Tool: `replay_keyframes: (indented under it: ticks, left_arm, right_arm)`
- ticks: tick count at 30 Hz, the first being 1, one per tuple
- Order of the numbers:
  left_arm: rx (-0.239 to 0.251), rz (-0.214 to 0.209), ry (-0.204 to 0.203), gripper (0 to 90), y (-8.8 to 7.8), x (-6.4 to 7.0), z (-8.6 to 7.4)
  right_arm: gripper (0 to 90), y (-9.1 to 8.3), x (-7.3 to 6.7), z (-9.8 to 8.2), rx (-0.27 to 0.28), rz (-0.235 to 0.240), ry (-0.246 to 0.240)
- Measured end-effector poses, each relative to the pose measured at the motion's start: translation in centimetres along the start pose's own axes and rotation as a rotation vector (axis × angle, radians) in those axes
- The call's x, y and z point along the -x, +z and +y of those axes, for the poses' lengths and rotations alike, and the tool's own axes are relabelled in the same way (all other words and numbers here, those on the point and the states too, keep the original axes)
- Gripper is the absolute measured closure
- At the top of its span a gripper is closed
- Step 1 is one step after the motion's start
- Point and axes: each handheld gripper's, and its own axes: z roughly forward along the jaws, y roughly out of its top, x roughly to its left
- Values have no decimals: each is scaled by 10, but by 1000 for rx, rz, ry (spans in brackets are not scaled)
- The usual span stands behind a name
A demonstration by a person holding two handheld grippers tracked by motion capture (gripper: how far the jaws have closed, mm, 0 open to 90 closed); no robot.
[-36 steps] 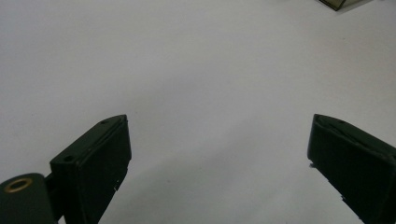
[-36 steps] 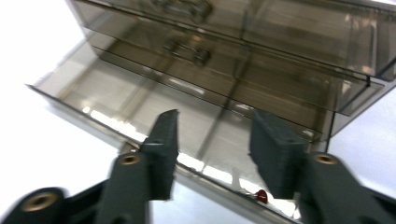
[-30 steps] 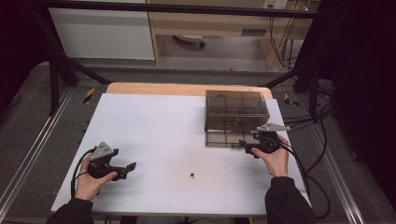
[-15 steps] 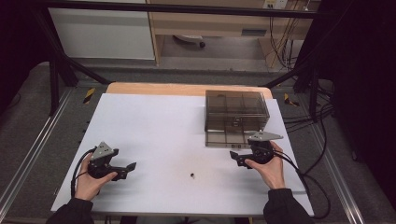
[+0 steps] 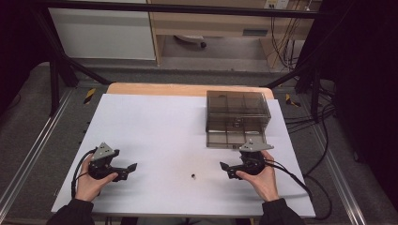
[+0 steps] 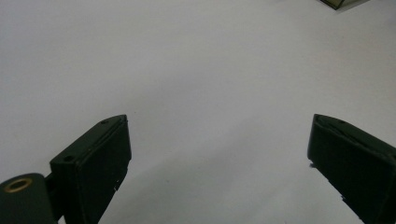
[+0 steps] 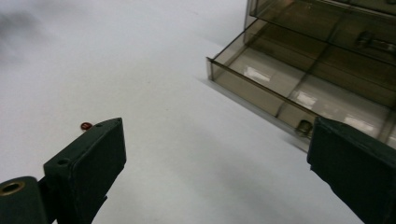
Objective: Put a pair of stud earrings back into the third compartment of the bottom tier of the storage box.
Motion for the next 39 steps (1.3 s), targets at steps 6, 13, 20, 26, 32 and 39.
replay_keyframes:
  ticks: [6, 13, 20, 26, 32, 39]
  left_arm:
    - [-1, 0, 0, 57, 0, 0, 0]
    - [0, 0, 1, 57, 0, 0, 0]
    - [1, 2, 4, 56, 0, 0, 0]
    - [1, 1, 4, 56, 0, 0, 0]
    - [2, 0, 4, 56, 0, 0, 0]
    - [-2, -1, 8, 56, 1, 0, 0]
  right_arm:
    - [47, 9, -19, 1, -17, 25, -16]
    - [48, 19, -37, 4, -27, 52, -30]
    - [66, 34, -61, 7, -47, 82, -62]
    - [127, 47, -74, 5, -72, 106, -71]
    - [200, 55, -77, 1, -84, 116, -57]
    - [328, 63, -81, -6, -90, 119, -58]
